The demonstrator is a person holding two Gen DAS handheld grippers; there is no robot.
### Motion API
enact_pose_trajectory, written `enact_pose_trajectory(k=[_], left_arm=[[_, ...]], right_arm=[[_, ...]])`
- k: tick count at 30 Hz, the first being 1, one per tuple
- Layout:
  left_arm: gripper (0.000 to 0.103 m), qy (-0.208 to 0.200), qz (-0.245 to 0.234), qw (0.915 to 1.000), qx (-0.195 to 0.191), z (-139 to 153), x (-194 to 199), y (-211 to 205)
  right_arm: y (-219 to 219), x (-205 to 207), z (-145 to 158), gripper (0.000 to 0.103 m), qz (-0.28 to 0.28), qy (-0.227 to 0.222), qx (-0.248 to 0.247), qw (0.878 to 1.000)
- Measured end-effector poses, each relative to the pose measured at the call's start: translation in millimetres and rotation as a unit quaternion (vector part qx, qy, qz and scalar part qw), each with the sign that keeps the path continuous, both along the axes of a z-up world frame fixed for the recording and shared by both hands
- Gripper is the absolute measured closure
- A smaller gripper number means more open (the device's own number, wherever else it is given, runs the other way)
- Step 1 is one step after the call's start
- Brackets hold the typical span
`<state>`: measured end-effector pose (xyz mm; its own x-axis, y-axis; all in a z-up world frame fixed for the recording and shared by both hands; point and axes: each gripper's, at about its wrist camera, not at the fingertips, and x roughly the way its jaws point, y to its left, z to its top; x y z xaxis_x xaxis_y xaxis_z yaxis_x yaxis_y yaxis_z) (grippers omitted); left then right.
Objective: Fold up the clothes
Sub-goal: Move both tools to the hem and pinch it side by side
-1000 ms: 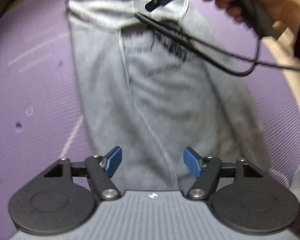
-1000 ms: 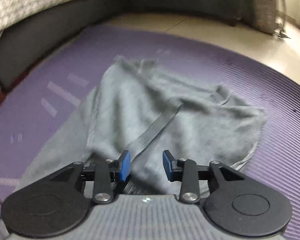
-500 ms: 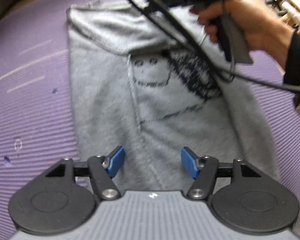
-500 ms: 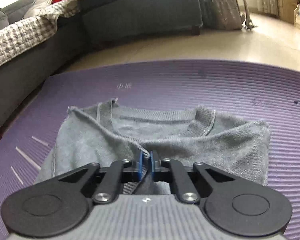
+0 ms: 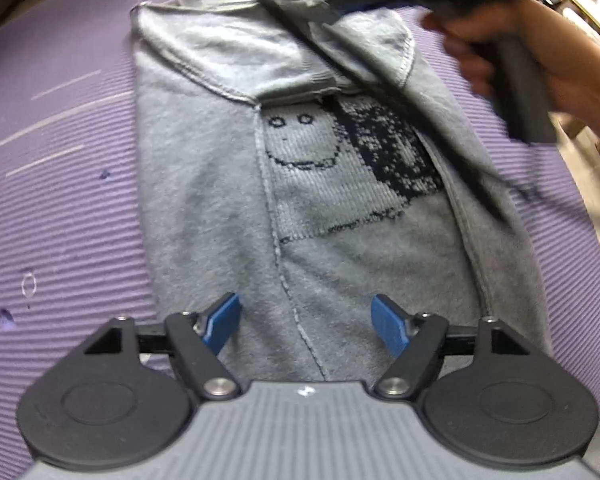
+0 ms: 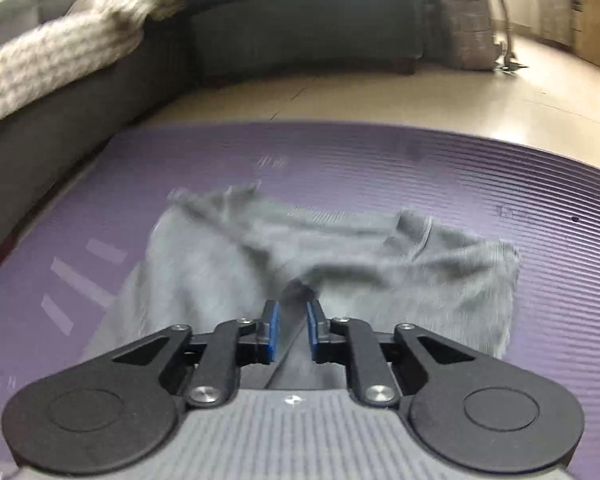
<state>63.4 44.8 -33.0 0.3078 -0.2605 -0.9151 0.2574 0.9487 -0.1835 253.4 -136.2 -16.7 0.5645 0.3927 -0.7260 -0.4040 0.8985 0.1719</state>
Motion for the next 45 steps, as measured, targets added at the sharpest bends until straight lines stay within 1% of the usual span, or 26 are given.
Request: enact_pose_trajectory(k=[2, 3, 5, 7, 9, 11, 12, 14, 15, 18, 20, 21, 23, 24, 25, 26, 30, 33, 35, 38, 41, 44, 45], left_arm=[[0.027, 0.002, 0.006, 1.0000, 0.006, 0, 0, 1], [0.027, 0.004, 0.009, 0.9999, 0.010, 0, 0, 2], [0.027, 0.007, 0.013, 0.9998, 0.016, 1, -1, 4], [0.027, 0.010, 0.016, 0.9996, 0.023, 2, -1, 6], [0.027, 0.012, 0.016, 0.9994, 0.027, 4, -3, 7], [0.027, 0.014, 0.020, 0.9991, 0.035, 7, -7, 9], [0.027, 0.014, 0.020, 0.9989, 0.041, 9, -10, 10], [0.026, 0.017, 0.021, 0.9983, 0.051, 13, -16, 11], [0.026, 0.024, 0.019, 0.9977, 0.060, 14, -24, 13], [0.026, 0.044, 0.017, 0.9968, 0.065, 13, -37, 18], [0.026, 0.073, 0.019, 0.9952, 0.063, 8, -49, 25], [0.027, 0.079, 0.020, 0.9947, 0.064, 6, -51, 26], [0.030, 0.098, 0.025, 0.9924, 0.069, 0, -57, 32], [0.037, 0.111, 0.032, 0.9907, 0.072, -3, -61, 36], [0.040, 0.126, 0.038, 0.9888, 0.071, -6, -64, 40], [0.040, 0.132, 0.040, 0.9880, 0.068, -7, -66, 42], [0.041, 0.166, 0.048, 0.9846, 0.028, -8, -77, 51], [0.041, 0.193, 0.054, 0.9797, -0.001, -10, -84, 57], [0.041, 0.202, 0.054, 0.9779, 0.004, -12, -87, 57], [0.041, 0.205, 0.042, 0.9779, 0.012, -12, -92, 53], [0.041, 0.206, 0.031, 0.9778, 0.021, -12, -96, 49], [0.043, 0.205, 0.027, 0.9780, 0.024, -12, -98, 48], [0.045, 0.206, 0.024, 0.9778, 0.025, -12, -99, 48]], right_arm=[[0, -17, 8, 0.076, 0.005, 0.010, -0.023, 1.000], [-3, -24, 12, 0.076, 0.001, 0.020, -0.028, 0.999], [-13, -43, 22, 0.076, -0.017, 0.056, -0.034, 0.998], [-20, -59, 28, 0.074, -0.024, 0.071, -0.040, 0.996], [-30, -88, 37, 0.070, -0.037, 0.093, -0.052, 0.994], [-36, -111, 42, 0.070, -0.044, 0.120, -0.059, 0.990], [-37, -116, 42, 0.070, -0.045, 0.126, -0.060, 0.989], [-41, -144, 42, 0.070, -0.045, 0.148, -0.074, 0.985], [-43, -152, 43, 0.069, -0.044, 0.152, -0.078, 0.984], [-53, -192, 43, 0.066, -0.042, 0.175, -0.092, 0.979], [-59, -210, 40, 0.066, -0.044, 0.190, -0.093, 0.976], [-61, -218, 38, 0.066, -0.044, 0.197, -0.093, 0.975], [-65, -231, 35, 0.066, -0.046, 0.207, -0.093, 0.973], [-67, -238, 32, 0.066, -0.047, 0.215, -0.093, 0.971], [-69, -248, 26, 0.066, -0.049, 0.227, -0.091, 0.968], [-70, -253, 24, 0.066, -0.049, 0.232, -0.091, 0.967], [-69, -269, 12, 0.066, -0.046, 0.255, -0.109, 0.960], [-67, -277, 7, 0.066, -0.044, 0.267, -0.115, 0.956], [-66, -280, 5, 0.066, -0.044, 0.272, -0.115, 0.954], [-64, -284, 4, 0.066, -0.048, 0.271, -0.122, 0.953], [-64, -290, 4, 0.066, -0.052, 0.275, -0.119, 0.953], [-66, -293, 4, 0.066, -0.052, 0.284, -0.113, 0.951], [-66, -294, 4, 0.066, -0.050, 0.287, -0.112, 0.950]])
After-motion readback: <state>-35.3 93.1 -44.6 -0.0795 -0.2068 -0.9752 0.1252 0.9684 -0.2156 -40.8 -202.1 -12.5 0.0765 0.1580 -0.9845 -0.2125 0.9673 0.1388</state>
